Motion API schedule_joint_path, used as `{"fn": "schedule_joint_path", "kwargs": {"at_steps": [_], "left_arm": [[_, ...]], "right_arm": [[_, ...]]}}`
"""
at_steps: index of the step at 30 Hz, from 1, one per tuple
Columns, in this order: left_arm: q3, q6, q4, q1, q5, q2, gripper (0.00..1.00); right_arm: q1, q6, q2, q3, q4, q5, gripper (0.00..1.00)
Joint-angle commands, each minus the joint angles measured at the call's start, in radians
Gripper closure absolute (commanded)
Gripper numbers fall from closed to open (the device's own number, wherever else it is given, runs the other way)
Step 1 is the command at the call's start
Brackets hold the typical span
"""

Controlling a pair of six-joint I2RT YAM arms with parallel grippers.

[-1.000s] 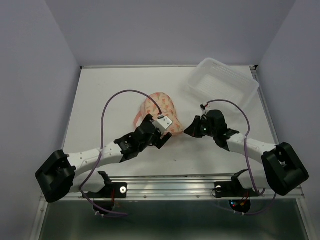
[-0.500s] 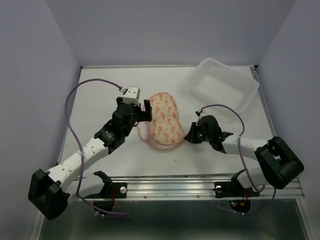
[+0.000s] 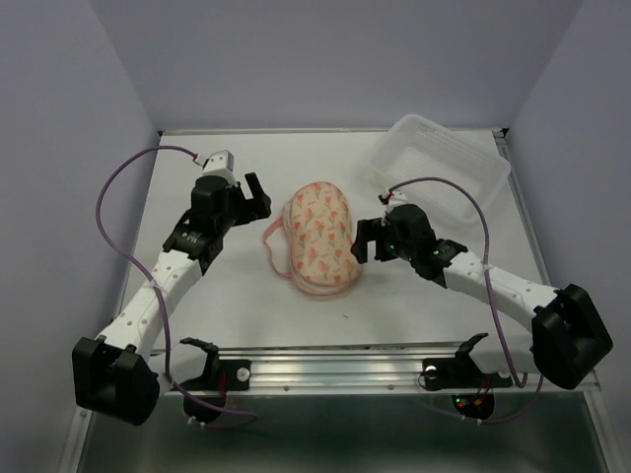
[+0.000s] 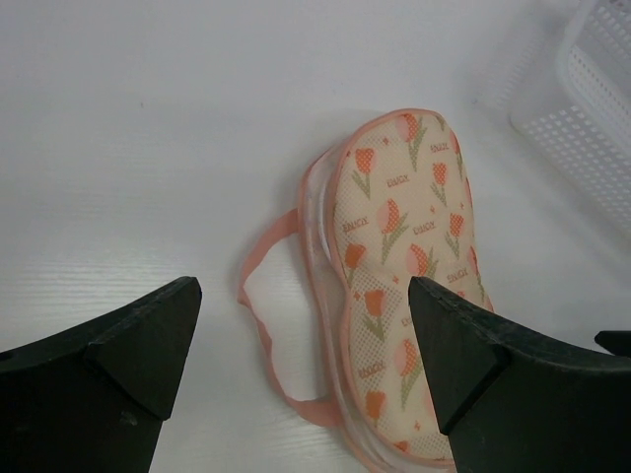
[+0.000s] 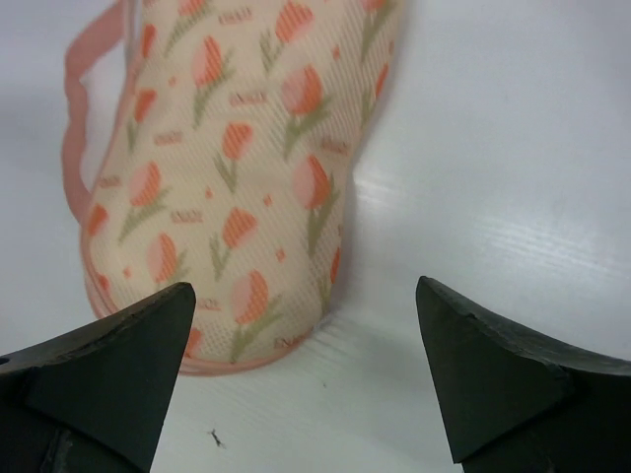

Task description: Unzip the laundry bag and remove the bra

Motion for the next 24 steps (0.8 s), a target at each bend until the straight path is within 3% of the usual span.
{"fn": "schedule_joint_path", "kwargs": {"at_steps": [1,9,14,19,24], "left_arm": [[0.069,0.027,-0.069,0.056,0.091,-0.003,0.01],[-0.004,0.118,-0.089,0.194,0.045,-0.102,0.01],[-0.075,0.135,-0.057,0.213,-0.03,-0.173,0.01],[-0.095,0.136,-0.047,0.213,-0.078,-0.221,0.01],[-0.108,0.141,-0.046,0.213,-0.069,-0.241,0.01]], "right_arm": [[0.051,-0.091,0.015,0.132,-0.04,0.087,0.0],[0.284,-0.172,0.264,0.348,-0.055,0.256,0.03],[0.436,-0.237,0.472,0.519,-0.085,0.362,0.19],[0.487,-0.255,0.607,0.619,-0.111,0.446,0.34],[0.496,-0.257,0.705,0.69,-0.131,0.492,0.41]]}}
